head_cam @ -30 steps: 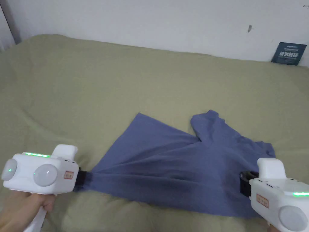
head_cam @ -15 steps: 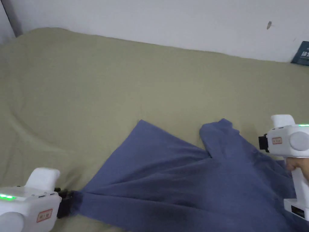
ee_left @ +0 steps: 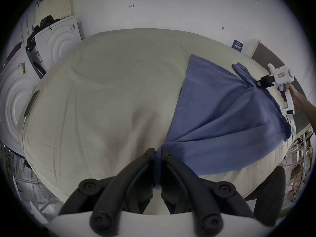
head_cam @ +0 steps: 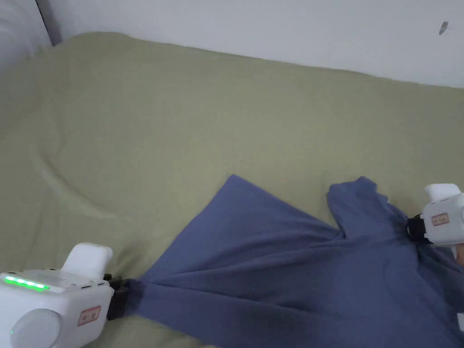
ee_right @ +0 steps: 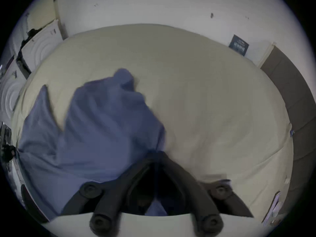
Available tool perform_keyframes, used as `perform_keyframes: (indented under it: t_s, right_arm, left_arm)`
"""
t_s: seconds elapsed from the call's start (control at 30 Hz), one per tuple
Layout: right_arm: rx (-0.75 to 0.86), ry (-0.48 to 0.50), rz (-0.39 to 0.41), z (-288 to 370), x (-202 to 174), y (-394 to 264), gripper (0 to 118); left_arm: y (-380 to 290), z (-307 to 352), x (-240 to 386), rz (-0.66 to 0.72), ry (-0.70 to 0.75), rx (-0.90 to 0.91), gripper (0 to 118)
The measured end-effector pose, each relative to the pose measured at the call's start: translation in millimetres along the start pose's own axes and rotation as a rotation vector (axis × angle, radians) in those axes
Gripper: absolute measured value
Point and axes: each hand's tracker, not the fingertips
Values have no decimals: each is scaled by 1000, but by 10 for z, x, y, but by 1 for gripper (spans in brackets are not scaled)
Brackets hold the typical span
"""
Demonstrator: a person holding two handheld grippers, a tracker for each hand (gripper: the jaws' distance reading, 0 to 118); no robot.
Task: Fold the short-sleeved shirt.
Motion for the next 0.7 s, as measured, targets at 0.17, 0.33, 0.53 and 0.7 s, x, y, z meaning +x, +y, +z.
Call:
perform_keyframes:
  t_s: [0.17, 0.33, 0.53, 0.7]
  right_arm:
    - [165, -64, 11, 797, -123, 62, 1]
    - [372, -74, -29, 1983, -82, -67, 1]
    - [602, -172, -60, 3406, 41, -282, 1]
    - [724, -246, -109, 4221, 191, -344, 1]
  left_arm:
    - [130, 265, 33, 5, -4, 50, 7]
    - [500, 748, 194, 3, -33, 160, 7]
    - [1161, 1368, 581, -92, 3, 314, 7]
    - [1827, 1837, 848, -132, 59, 418, 7]
